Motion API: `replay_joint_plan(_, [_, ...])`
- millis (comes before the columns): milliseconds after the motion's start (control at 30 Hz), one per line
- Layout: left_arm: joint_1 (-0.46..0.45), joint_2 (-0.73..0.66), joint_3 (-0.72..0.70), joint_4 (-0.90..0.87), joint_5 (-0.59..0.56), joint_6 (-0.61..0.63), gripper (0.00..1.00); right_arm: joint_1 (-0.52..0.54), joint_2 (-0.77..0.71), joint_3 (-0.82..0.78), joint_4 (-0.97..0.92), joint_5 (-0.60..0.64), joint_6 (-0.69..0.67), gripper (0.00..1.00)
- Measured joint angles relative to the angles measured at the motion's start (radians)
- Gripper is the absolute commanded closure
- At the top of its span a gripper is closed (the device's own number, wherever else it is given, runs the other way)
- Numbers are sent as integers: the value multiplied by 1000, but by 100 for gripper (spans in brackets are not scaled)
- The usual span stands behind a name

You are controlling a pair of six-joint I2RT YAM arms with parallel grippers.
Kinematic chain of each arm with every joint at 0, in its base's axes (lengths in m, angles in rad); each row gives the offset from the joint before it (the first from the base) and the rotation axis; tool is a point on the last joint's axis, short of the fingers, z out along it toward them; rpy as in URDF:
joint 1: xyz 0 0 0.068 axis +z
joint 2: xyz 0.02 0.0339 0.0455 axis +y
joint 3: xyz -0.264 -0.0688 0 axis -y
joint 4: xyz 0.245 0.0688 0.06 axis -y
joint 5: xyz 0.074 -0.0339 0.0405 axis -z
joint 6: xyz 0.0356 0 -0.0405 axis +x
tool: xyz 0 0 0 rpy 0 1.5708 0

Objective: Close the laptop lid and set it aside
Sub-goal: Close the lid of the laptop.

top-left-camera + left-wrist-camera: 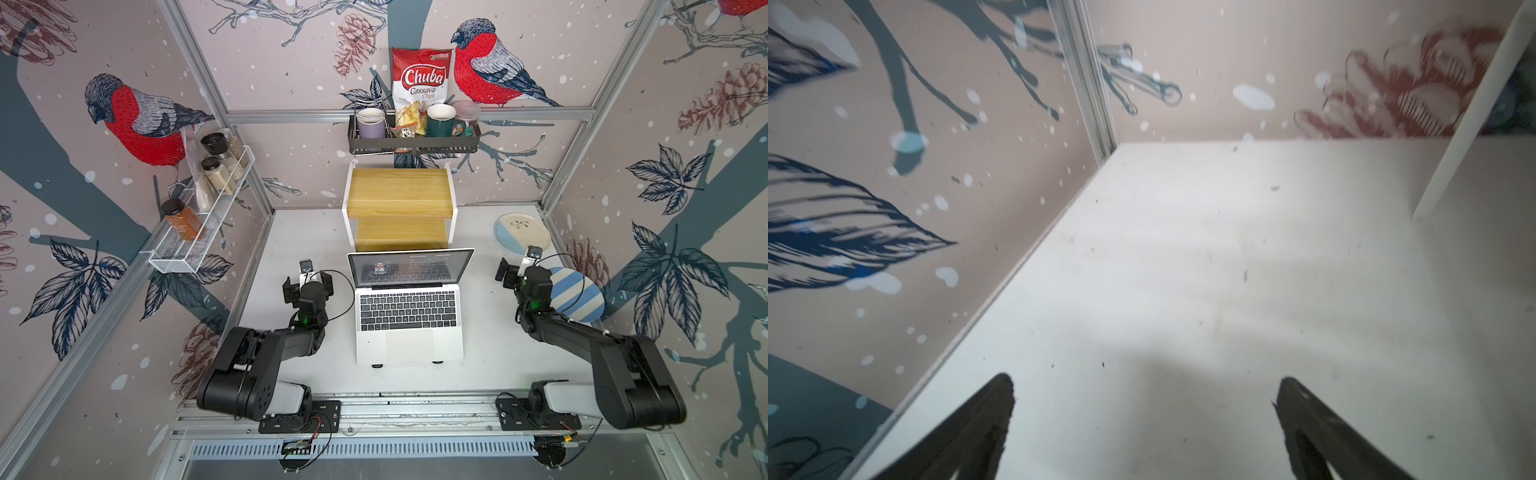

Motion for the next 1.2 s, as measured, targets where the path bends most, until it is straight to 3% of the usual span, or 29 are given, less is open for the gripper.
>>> replay_joint_plan(100, [-1, -205, 80, -244, -97, -124, 3, -21, -104, 85, -210, 37, 93, 0])
replay_joint_plan(200, [3, -383, 182, -556, -151, -303, 3, -62, -187, 177, -509, 67, 279, 0])
replay_joint_plan(300, [23, -526, 170, -778, -182, -485, 4, -118, -258, 229, -734, 52, 428, 0])
replay_joint_plan(467, [48, -808, 154, -1009, 7, -629, 4, -164, -378, 279, -1004, -101, 586, 0])
replay_joint_plan(567, [48, -904, 190, -1134, 149, -691, 3, -135, -419, 398, -1118, -234, 616, 0])
replay_joint_plan(633, [48, -936, 215, -1210, 208, -724, 4, -53, -424, 510, -1163, -288, 632, 2])
replay_joint_plan(733, [46, -969, 238, -1306, 300, -764, 5, 156, -395, 719, -1237, -257, 621, 11])
replay_joint_plan(967, [6, -1008, 247, -1460, 403, -840, 9, 722, -82, 1225, -1468, 65, 544, 45])
replay_joint_plan(1100, [-20, -1028, 229, -1498, 439, -864, 13, 892, 160, 1477, -1625, 230, 497, 71])
replay_joint_plan(1200, [-30, -1044, 195, -1505, 477, -880, 16, 952, 297, 1622, -1719, 330, 468, 82])
